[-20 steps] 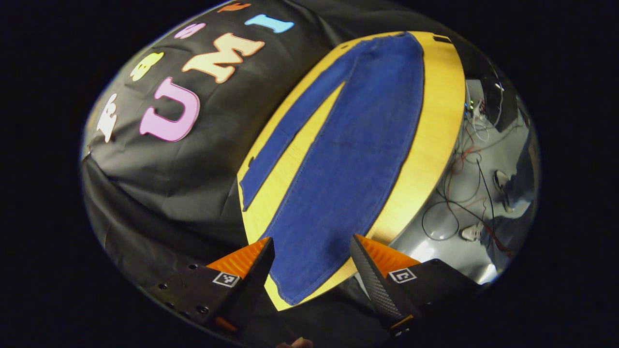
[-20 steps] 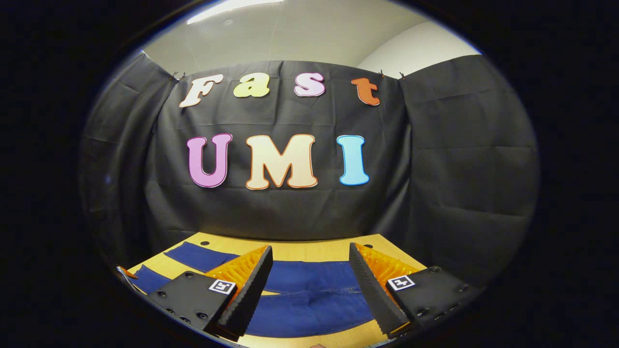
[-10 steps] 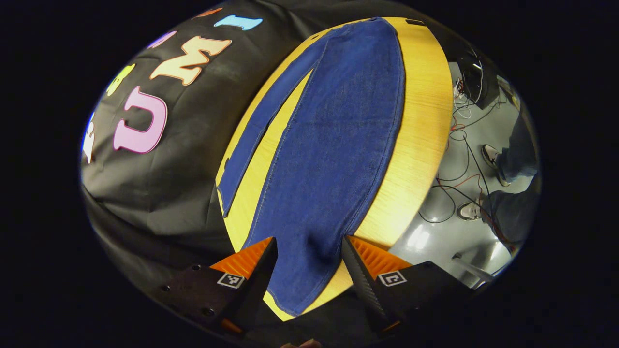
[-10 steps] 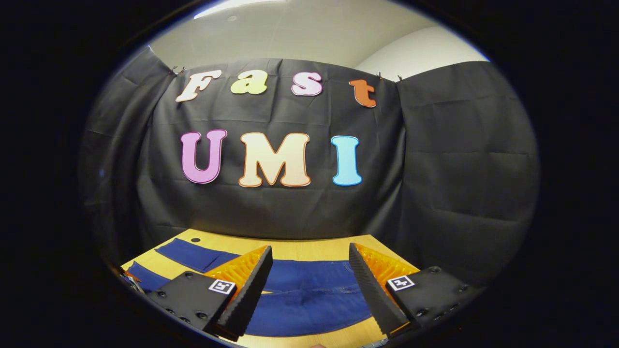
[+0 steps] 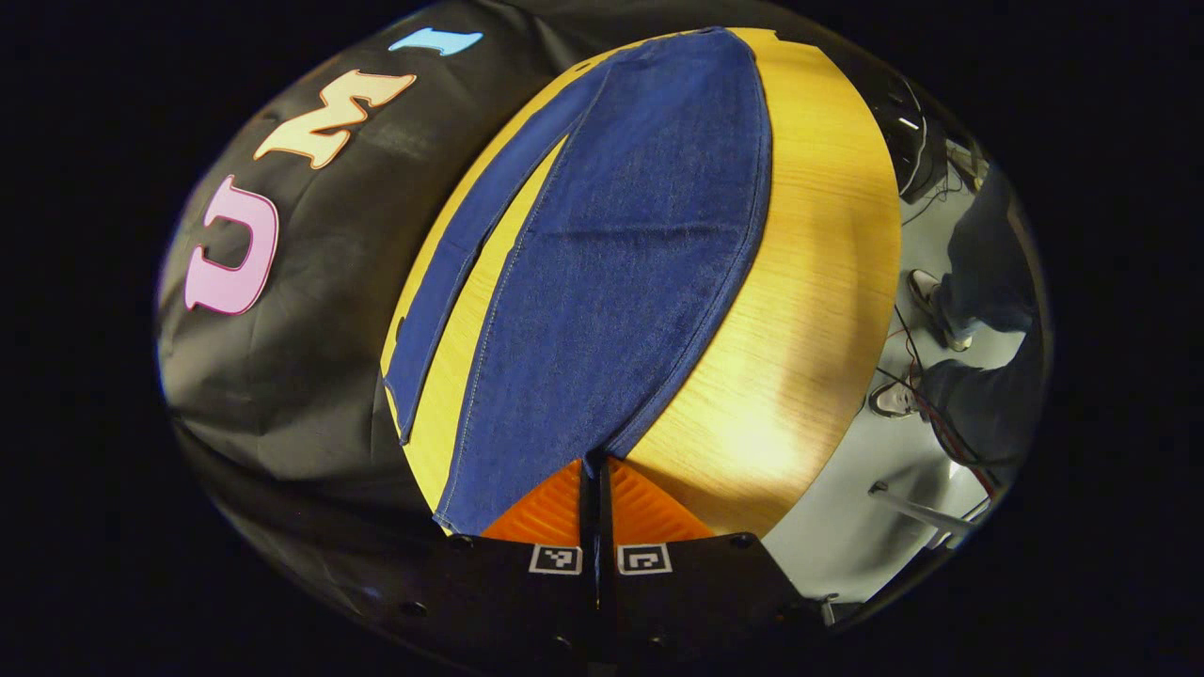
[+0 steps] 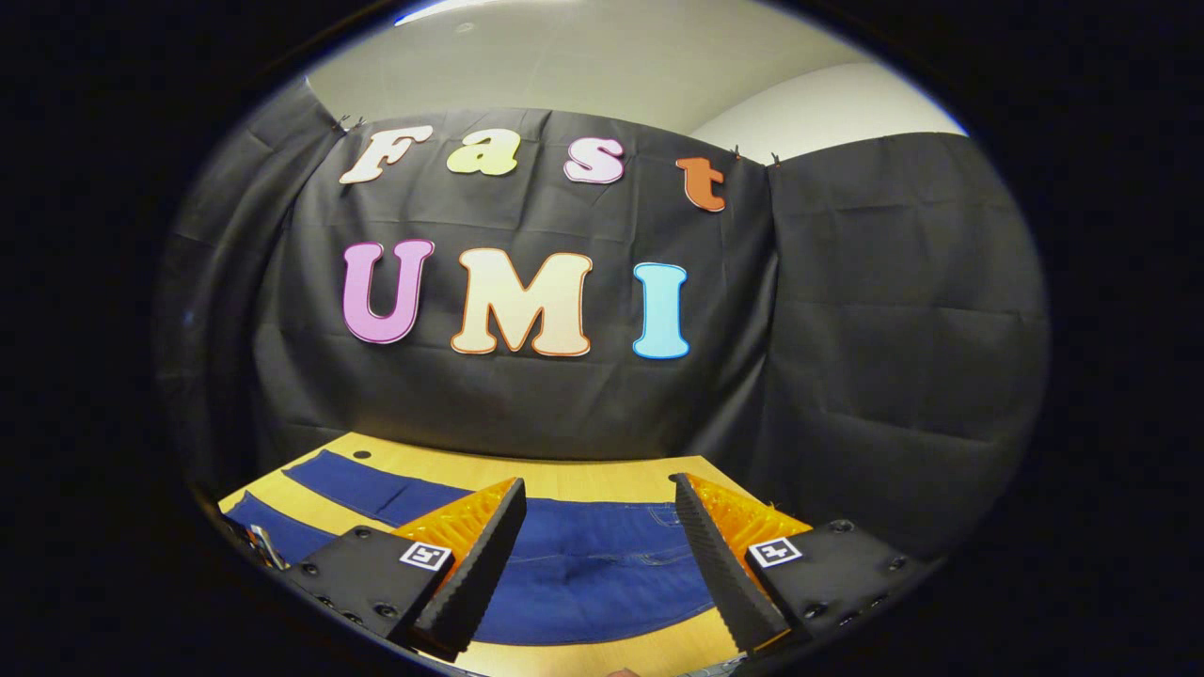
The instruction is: Grasp the waist and the cuffs of the jeans and fold them to make the two legs overlap; first hold the waist and fold one-third of the jeans toward the cuffs, then hold the cuffs and fold the remaining one-third in the same direction to finish folding.
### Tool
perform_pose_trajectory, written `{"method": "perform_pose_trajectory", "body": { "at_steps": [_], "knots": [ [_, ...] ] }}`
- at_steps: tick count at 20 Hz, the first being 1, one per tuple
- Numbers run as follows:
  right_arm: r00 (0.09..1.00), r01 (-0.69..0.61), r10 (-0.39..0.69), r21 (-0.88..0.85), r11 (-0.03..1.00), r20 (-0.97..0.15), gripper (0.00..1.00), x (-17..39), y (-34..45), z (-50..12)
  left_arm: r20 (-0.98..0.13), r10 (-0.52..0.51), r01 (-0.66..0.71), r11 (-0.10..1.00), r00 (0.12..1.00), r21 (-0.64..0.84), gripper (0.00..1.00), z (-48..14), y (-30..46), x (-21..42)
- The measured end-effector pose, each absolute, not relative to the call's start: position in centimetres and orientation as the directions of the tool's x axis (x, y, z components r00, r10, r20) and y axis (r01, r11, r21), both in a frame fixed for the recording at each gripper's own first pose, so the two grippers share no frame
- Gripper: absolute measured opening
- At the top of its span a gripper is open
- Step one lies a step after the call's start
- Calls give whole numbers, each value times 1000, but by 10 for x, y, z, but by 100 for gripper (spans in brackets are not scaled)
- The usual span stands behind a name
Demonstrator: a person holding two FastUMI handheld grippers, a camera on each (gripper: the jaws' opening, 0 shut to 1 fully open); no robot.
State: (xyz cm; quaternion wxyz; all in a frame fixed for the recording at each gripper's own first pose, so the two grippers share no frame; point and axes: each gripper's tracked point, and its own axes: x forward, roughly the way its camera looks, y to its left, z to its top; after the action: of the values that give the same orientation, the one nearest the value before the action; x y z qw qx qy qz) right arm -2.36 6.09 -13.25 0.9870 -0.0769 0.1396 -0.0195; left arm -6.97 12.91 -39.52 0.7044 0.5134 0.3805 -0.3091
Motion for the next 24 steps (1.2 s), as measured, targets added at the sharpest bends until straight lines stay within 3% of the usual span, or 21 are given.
{"method": "perform_pose_trajectory", "body": {
  "at_steps": [6, 12, 22, 24],
  "knots": [
    [904, -173, -52, -475, 863, -424, 99, -23, -8, -210, -888, -43, 843, 339, 459, 419, 0, -396, 125, -69],
    [795, -399, -81, -618, 677, -601, 99, -42, -77, -310, -888, 7, 845, 305, 459, 439, 0, -396, 127, -67],
    [601, -747, -74, -592, 302, -796, 100, -59, -106, -416, -896, 84, 850, 289, 435, 440, 0, -397, 129, -68],
    [599, -764, -62, -593, 252, -798, 94, -47, -102, -419, -896, 99, 851, 284, 433, 442, 0, -397, 128, -68]
  ]
}}
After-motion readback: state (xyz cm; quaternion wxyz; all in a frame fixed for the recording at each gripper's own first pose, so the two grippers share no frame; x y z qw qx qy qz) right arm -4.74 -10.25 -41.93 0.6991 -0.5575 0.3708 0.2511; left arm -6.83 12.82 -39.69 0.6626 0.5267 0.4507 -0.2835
